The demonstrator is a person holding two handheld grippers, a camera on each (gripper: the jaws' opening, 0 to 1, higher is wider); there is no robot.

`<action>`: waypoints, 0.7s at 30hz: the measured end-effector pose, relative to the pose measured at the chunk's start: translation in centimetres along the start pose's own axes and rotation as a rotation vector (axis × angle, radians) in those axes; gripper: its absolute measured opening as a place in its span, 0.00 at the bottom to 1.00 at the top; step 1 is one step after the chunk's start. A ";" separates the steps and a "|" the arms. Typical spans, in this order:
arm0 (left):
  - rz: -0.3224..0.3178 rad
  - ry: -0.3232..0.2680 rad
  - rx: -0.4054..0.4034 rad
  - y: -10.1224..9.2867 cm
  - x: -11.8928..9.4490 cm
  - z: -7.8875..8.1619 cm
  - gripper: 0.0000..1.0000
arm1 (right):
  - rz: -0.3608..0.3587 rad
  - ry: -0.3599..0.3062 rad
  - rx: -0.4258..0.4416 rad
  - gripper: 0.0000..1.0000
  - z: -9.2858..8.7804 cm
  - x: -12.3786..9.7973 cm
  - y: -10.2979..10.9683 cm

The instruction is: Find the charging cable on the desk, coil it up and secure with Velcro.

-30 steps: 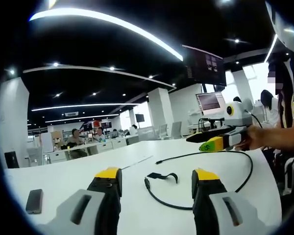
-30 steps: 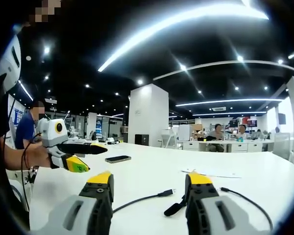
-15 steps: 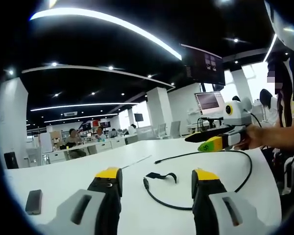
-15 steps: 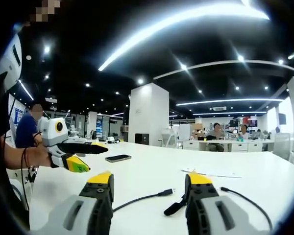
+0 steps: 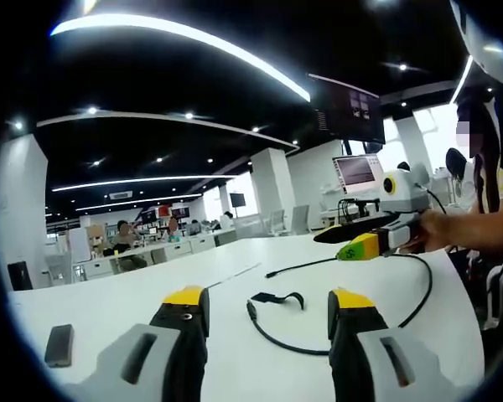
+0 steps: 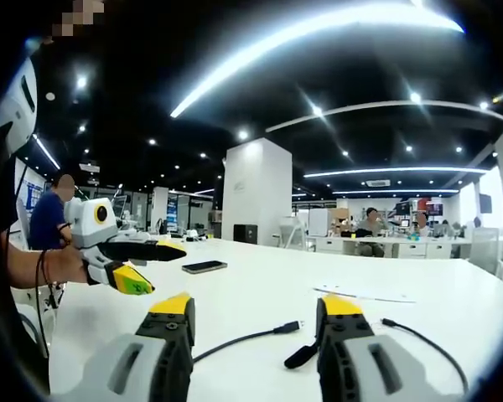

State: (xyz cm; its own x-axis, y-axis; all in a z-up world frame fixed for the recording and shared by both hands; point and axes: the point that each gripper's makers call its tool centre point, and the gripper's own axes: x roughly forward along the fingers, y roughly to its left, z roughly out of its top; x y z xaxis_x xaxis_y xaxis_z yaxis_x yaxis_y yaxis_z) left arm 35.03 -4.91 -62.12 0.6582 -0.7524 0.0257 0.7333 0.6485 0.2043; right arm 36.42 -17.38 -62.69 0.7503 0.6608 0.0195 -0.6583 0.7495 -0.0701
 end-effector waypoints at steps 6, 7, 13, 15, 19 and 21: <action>0.005 0.003 -0.005 0.2 -0.2 -0.3 0.57 | 0.005 0.010 -0.003 0.59 -0.2 0.2 0.1; 0.007 0.002 -0.005 0.2 -0.3 -0.4 0.57 | 0.004 0.013 -0.004 0.59 -0.3 0.3 0.2; 0.008 0.003 -0.007 0.4 -0.4 -0.5 0.57 | 0.005 0.017 -0.005 0.58 -0.3 0.6 0.2; 0.008 0.003 -0.006 0.5 -0.4 -0.6 0.57 | 0.005 0.019 -0.005 0.58 -0.4 0.7 0.2; 0.010 0.005 -0.003 0.7 -0.4 -0.6 0.57 | 0.006 0.022 -0.003 0.58 -0.5 1.0 0.2; 0.009 0.006 -0.002 0.8 -0.5 -0.6 0.57 | 0.006 0.022 -0.003 0.58 -0.5 1.1 0.2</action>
State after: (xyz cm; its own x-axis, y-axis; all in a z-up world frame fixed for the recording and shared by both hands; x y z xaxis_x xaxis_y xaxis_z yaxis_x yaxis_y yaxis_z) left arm 35.40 -4.00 -62.59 0.6660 -0.7456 0.0218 0.7274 0.6557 0.2024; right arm 37.08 -16.52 -63.15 0.7475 0.6642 -0.0026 -0.6626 0.7454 -0.0726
